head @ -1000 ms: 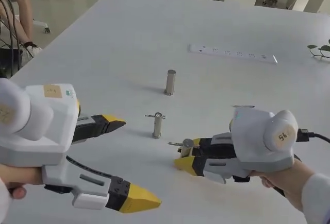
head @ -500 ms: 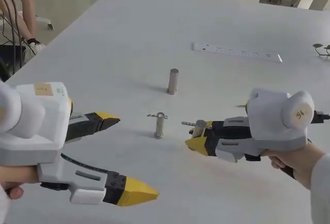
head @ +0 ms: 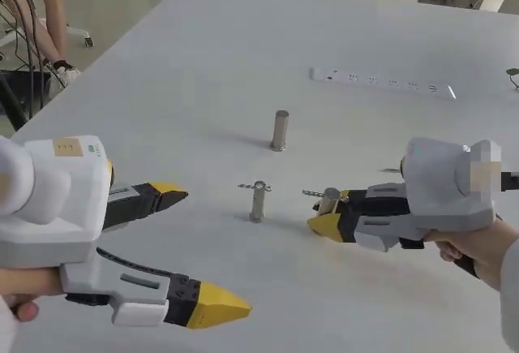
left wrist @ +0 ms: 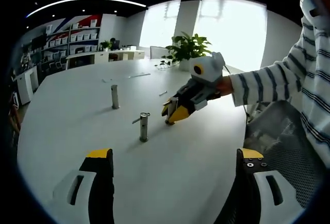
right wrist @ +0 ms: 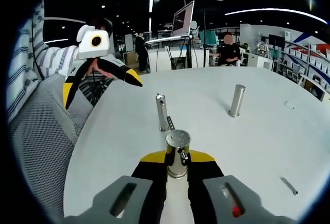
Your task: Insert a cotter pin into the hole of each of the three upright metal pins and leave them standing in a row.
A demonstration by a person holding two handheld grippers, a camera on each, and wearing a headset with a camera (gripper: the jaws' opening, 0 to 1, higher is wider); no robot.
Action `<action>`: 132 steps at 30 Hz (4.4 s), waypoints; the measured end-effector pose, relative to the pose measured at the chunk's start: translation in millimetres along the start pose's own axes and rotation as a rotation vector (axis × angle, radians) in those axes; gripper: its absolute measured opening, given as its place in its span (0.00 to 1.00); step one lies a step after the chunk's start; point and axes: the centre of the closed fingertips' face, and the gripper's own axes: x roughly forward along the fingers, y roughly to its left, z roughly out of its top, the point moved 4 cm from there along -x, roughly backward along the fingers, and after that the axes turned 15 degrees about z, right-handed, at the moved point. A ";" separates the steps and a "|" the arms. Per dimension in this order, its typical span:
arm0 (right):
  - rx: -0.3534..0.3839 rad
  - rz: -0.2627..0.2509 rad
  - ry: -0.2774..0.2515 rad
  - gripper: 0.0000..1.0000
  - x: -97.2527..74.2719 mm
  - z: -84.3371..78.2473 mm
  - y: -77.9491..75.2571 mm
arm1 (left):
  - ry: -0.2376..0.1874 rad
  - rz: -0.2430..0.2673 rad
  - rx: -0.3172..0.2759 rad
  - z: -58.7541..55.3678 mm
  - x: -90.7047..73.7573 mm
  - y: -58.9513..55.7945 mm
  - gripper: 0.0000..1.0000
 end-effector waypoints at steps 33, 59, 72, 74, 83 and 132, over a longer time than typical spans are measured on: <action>-0.015 -0.013 -0.021 0.09 2.6 -3.9 0.6 | 0.018 -0.009 -0.010 -3.9 2.4 -5.0 0.97; 0.088 -0.122 -0.118 0.62 -55.7 23.7 51.0 | -0.053 0.045 -0.019 20.3 -7.8 -3.1 0.97; 0.246 -0.240 -0.164 0.85 -77.2 14.8 82.5 | -0.081 0.035 -0.104 24.7 -15.4 -3.0 0.94; 0.271 -0.258 -0.167 0.87 -79.6 11.2 87.6 | -0.089 0.037 -0.128 25.4 -17.1 -0.5 0.94; 0.327 -0.369 -0.250 0.93 -97.4 5.5 99.4 | -0.098 0.015 -0.105 29.1 -23.8 -4.3 0.99; 0.467 -0.472 -0.276 0.94 -133.7 -16.0 80.3 | -0.094 0.136 -0.049 119.7 76.5 53.9 0.87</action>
